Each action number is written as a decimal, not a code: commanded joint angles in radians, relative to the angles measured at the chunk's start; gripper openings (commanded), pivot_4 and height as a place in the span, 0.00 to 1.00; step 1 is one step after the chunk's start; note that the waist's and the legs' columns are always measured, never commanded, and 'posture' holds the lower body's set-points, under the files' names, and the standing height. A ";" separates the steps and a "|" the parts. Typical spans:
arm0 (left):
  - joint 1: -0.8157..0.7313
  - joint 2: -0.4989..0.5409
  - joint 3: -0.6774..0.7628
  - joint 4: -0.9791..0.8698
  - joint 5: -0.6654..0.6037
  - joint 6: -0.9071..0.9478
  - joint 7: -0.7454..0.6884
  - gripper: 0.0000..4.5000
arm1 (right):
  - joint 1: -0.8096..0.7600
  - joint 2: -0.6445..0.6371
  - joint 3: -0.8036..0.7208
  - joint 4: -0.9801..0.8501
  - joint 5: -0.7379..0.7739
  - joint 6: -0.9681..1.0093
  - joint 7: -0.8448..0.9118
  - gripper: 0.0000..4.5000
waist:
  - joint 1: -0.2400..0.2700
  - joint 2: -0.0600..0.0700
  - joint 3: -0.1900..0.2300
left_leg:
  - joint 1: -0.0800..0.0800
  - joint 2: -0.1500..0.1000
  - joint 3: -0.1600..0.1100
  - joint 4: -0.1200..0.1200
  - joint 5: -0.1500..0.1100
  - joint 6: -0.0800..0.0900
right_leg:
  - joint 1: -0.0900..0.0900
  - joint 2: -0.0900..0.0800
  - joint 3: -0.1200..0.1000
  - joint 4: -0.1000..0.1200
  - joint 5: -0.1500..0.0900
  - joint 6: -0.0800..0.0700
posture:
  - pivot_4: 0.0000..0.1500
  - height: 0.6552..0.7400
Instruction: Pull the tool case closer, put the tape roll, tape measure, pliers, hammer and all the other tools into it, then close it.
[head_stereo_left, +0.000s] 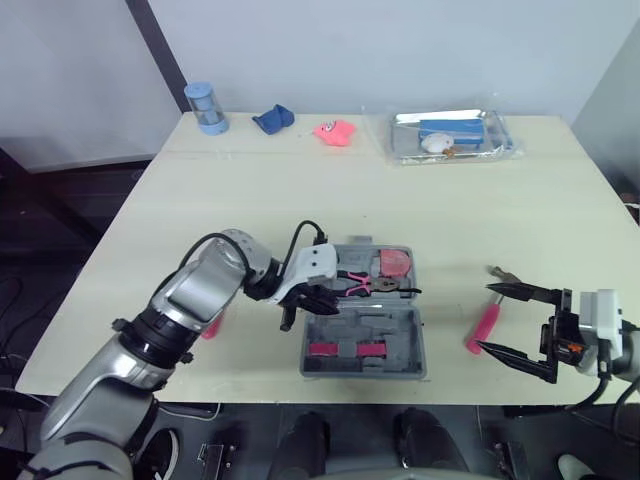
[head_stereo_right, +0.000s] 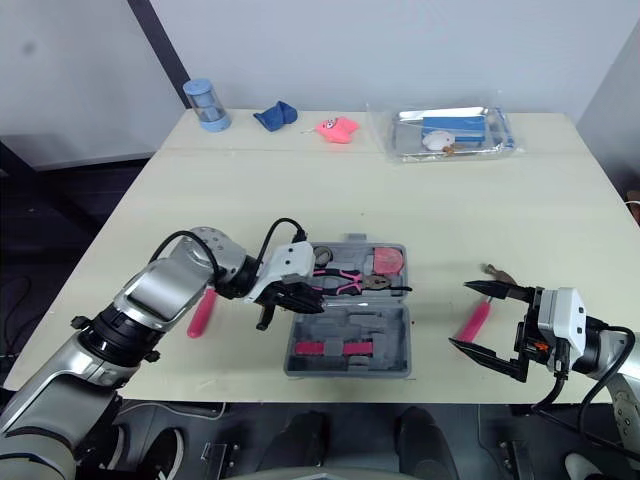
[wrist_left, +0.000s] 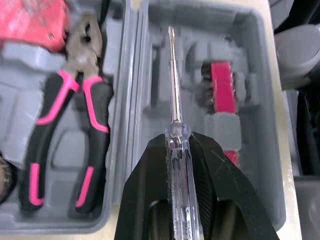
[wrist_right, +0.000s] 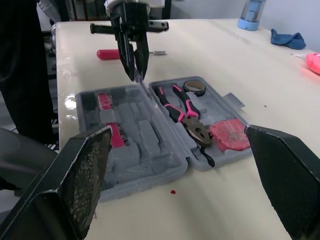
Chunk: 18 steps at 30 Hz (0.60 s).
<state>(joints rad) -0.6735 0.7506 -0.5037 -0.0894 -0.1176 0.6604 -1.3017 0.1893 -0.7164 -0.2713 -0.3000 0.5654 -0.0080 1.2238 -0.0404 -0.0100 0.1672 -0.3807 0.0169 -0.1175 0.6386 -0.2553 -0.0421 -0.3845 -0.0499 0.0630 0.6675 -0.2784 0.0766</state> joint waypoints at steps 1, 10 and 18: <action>-0.057 -0.025 -0.033 0.031 0.034 0.032 -0.003 0.03 | -0.005 0.010 -0.001 -0.015 0.000 -0.026 -0.007 1.00 | 0.000 0.000 0.000 | 0.000 0.000 0.000 0.000 0.000 0.000 | 0.000 0.000 0.000 0.000 0.000 0.000 | 1.00 1.00; -0.105 -0.081 -0.102 0.108 0.094 0.039 -0.025 0.03 | 0.007 0.025 0.014 -0.025 -0.017 -0.043 -0.025 1.00 | -0.001 0.000 0.000 | 0.000 0.000 0.000 0.000 0.000 0.000 | 0.000 0.000 0.000 0.000 0.000 0.000 | 1.00 1.00; -0.125 -0.104 -0.136 0.143 0.142 0.029 -0.035 0.03 | 0.009 0.034 0.023 -0.027 -0.027 -0.055 -0.038 1.00 | 0.000 0.000 0.000 | 0.000 0.000 0.000 0.000 0.000 0.000 | 0.000 0.000 0.000 0.000 0.000 0.000 | 1.00 1.00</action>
<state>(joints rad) -0.7822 0.6503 -0.6336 0.0614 0.0176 0.6929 -1.3294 0.1942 -0.6844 -0.2460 -0.3002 0.5343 -0.0468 1.1900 -0.0408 -0.0101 0.1672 -0.3809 0.0167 -0.1176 0.6391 -0.2553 -0.0421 -0.3845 -0.0499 0.0631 0.6675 -0.2784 0.0766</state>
